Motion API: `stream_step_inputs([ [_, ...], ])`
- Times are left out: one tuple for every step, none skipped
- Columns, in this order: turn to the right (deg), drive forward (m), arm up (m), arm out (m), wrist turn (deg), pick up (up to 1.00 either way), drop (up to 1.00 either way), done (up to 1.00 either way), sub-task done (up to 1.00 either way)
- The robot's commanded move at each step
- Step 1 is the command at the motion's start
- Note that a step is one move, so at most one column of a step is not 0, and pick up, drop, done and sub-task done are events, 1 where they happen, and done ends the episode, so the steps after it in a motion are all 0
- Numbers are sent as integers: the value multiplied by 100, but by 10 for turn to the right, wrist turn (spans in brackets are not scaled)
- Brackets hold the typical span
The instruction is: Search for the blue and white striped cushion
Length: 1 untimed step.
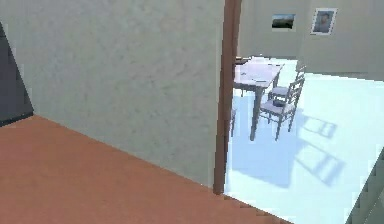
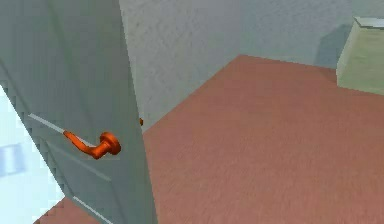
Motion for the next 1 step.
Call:
stream_step_inputs([
  [60, 0, 0, 0, 0, 0, 0, 0, 0],
])
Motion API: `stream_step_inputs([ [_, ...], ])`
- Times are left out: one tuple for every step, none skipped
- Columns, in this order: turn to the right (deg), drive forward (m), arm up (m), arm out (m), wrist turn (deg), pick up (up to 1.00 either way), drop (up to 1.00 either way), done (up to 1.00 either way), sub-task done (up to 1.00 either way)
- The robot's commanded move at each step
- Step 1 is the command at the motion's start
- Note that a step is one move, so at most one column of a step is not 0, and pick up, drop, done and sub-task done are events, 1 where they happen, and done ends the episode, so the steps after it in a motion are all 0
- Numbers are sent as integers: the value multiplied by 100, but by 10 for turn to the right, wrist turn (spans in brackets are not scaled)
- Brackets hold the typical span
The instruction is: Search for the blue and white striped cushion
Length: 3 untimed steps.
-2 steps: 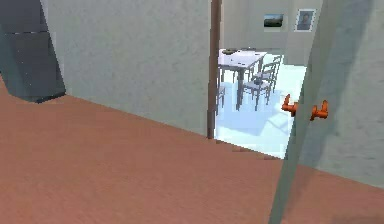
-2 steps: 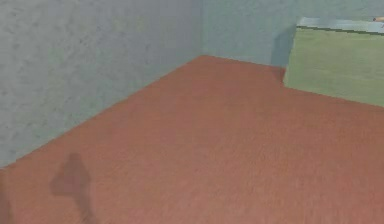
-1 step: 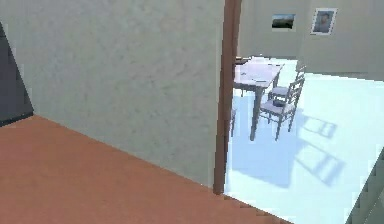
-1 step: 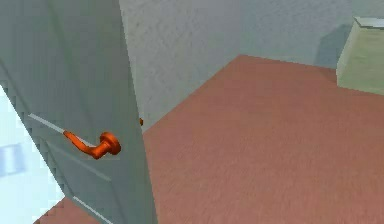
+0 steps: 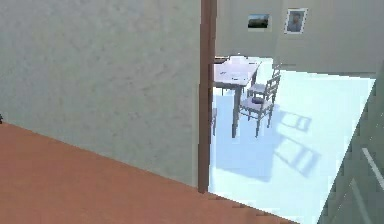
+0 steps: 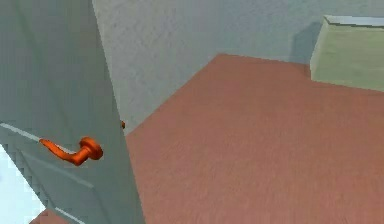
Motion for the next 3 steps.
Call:
stream_step_inputs([
  [0, 20, 0, 0, 0, 0, 0, 0, 0],
  [90, 0, 0, 0, 0, 0, 0, 0, 0],
  [0, 50, 0, 0, 0, 0, 0, 0, 0],
])
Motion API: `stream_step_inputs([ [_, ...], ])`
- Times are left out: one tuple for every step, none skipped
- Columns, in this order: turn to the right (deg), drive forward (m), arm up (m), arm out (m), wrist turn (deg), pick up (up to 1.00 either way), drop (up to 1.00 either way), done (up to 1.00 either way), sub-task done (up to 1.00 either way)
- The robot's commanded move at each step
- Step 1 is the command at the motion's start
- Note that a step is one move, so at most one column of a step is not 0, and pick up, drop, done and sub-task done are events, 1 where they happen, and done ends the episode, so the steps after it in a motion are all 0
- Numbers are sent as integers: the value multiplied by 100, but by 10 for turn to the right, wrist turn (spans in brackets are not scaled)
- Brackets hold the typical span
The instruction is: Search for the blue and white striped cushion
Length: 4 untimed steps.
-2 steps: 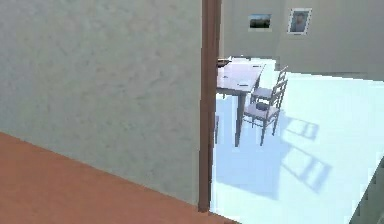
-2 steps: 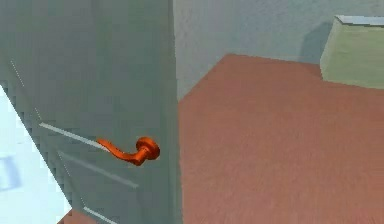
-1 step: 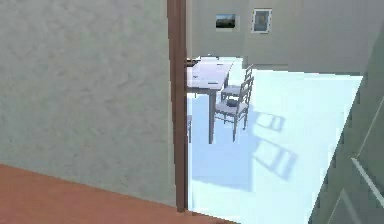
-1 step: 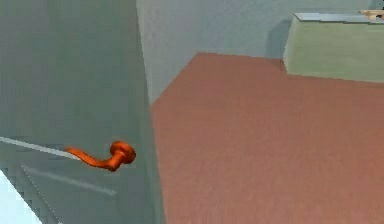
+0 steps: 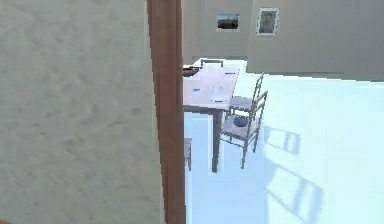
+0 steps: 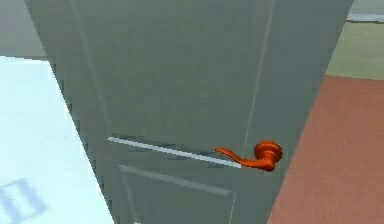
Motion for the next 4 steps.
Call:
stream_step_inputs([
  [360, 0, 0, 0, 0, 0, 0, 0, 0],
  [0, 100, 0, 0, 0, 0, 0, 0, 0],
  [0, 20, 0, 0, 0, 0, 0, 0, 0],
  [180, 0, 0, 0, 0, 0, 0, 0, 0],
])
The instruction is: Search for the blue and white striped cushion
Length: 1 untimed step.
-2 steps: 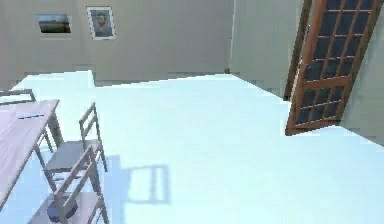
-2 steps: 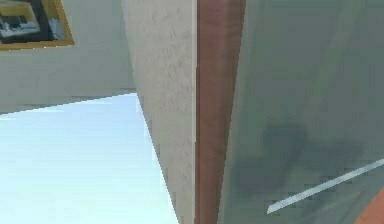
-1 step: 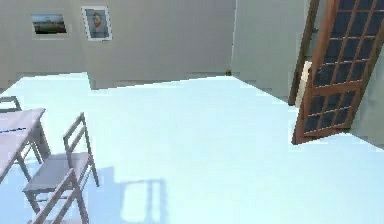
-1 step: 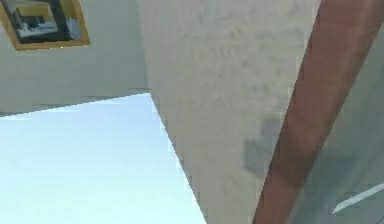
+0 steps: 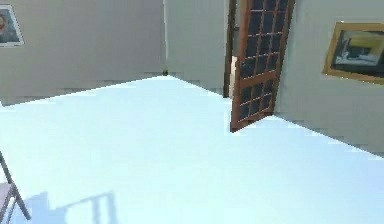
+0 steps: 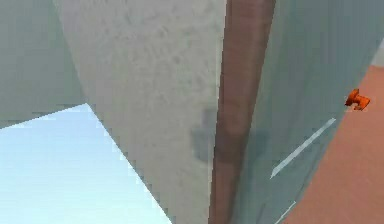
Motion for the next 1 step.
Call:
stream_step_inputs([
  [0, 100, 0, 0, 0, 0, 0, 0, 0],
])
